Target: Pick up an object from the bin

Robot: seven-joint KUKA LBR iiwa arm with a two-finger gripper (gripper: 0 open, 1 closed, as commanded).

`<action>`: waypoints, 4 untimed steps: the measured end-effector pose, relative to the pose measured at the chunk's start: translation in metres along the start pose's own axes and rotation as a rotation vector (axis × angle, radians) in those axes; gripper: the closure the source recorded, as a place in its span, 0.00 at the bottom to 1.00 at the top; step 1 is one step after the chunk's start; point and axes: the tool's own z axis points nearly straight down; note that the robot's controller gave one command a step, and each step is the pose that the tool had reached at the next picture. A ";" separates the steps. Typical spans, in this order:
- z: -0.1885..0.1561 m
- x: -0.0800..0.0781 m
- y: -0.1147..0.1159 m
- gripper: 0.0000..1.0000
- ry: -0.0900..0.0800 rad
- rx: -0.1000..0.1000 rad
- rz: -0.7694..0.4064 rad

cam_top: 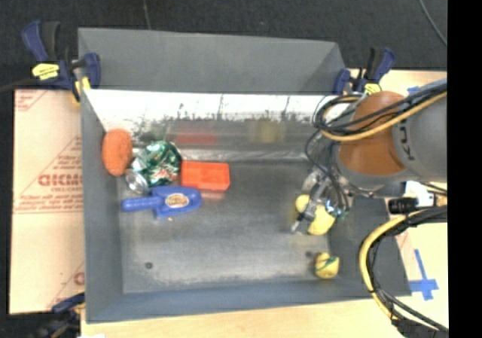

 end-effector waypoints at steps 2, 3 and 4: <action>-0.007 -0.002 -0.029 1.00 -0.002 0.000 0.057; -0.007 -0.002 -0.029 1.00 -0.002 0.000 0.056; -0.062 -0.023 -0.027 1.00 -0.001 0.000 0.092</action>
Offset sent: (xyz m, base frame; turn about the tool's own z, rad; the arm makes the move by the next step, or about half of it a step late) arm -0.0123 -0.0248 0.0064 0.0587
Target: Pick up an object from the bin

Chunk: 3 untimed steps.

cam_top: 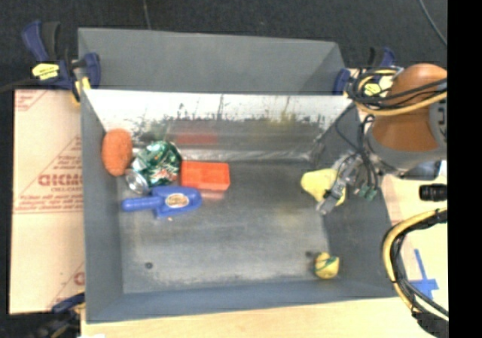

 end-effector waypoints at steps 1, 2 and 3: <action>0.010 0.009 0.010 1.00 -0.006 -0.001 0.001; -0.003 0.004 0.010 1.00 -0.003 0.000 0.012; 0.031 -0.009 0.019 1.00 -0.004 0.000 0.004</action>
Offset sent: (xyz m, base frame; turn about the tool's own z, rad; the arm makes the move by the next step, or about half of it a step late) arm 0.0073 0.0063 0.0351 0.0254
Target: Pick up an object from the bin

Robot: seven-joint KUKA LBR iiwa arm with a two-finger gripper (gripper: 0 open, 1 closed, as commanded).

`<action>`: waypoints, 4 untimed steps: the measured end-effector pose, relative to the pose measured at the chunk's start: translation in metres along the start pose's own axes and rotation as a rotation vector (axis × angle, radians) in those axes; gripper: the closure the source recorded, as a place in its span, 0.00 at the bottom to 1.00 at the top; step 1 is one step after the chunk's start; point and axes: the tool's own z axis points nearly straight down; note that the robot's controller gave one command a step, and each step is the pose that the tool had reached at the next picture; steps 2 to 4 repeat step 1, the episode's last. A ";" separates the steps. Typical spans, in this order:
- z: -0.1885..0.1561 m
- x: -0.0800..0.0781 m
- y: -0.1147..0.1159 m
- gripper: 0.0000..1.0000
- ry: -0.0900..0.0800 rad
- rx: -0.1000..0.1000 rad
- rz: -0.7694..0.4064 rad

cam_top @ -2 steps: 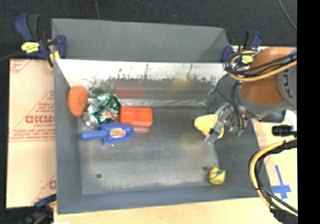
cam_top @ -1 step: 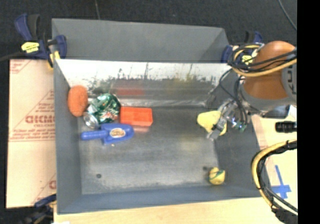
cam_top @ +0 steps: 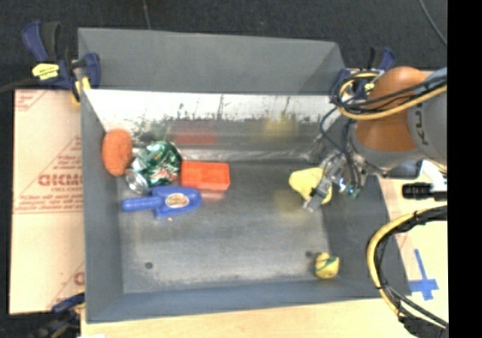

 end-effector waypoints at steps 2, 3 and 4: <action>-0.018 0.006 0.009 1.00 -0.004 -0.002 0.020; -0.018 0.006 0.009 1.00 -0.004 -0.002 0.020; -0.018 0.006 0.009 1.00 -0.004 -0.002 0.020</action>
Offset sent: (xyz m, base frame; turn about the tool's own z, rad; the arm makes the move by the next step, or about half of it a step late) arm -0.0202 0.0209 -0.0111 0.0347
